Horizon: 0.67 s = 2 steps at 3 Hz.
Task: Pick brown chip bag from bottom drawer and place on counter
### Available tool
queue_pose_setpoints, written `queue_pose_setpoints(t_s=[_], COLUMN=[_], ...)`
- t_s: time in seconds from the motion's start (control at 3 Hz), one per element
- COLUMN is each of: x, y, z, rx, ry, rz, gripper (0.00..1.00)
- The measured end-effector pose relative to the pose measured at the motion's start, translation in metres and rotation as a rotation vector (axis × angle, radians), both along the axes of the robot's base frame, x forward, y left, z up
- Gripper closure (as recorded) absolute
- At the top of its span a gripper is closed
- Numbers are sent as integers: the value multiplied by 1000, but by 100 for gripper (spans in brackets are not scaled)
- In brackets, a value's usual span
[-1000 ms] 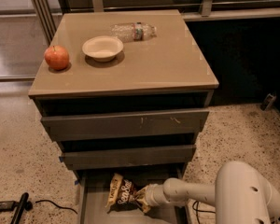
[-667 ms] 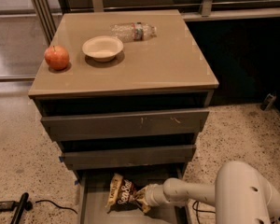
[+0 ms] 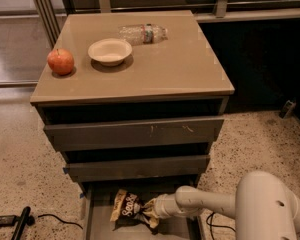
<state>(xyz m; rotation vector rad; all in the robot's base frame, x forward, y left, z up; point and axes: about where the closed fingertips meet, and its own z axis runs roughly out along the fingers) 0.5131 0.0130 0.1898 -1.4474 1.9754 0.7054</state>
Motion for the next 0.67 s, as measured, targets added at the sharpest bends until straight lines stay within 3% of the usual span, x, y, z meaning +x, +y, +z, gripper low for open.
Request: queue_pose_setpoints(t_s=[0.67], x=[-4], y=[-29], z=[109], rx=[93], ry=[-77], rz=[85], gripper=[100])
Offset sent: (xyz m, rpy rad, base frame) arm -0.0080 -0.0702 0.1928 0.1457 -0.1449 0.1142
